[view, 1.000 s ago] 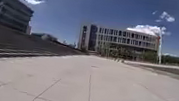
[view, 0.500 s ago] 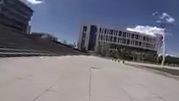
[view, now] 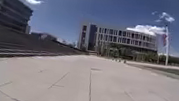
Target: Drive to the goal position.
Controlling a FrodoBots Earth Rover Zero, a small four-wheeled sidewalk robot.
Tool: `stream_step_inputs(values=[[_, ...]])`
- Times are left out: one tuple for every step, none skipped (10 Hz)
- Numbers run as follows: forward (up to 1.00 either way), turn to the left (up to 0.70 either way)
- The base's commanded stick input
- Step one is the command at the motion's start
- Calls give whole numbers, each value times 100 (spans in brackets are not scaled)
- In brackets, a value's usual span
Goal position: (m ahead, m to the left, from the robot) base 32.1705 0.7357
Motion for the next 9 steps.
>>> stream_step_inputs(values=[[100, 0], [100, 0], [100, 0], [100, 0], [100, 0], [100, 0], [100, 0], [100, 0], [100, 0]])
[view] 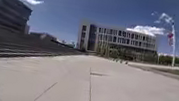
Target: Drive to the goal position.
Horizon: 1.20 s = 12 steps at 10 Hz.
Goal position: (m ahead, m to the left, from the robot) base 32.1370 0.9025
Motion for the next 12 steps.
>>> stream_step_inputs(values=[[100, 0], [100, -20], [100, -8], [100, 0], [100, 0], [100, 0], [100, 0], [100, 0], [100, 0], [100, 0], [100, 0], [100, 0]])
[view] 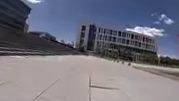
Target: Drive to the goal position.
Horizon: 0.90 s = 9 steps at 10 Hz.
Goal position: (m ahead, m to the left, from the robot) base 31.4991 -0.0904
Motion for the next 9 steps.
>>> stream_step_inputs(values=[[100, 0], [100, 0], [100, 0], [100, 0], [100, 0], [100, 0], [100, 0], [100, 0], [100, 0]])
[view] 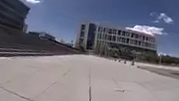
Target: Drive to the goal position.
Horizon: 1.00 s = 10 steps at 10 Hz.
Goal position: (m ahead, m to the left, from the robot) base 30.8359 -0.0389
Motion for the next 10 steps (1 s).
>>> stream_step_inputs(values=[[100, 0], [100, 0], [100, 0], [100, 0], [100, 0], [100, 0], [100, 0], [100, 0], [100, 0], [100, 0]])
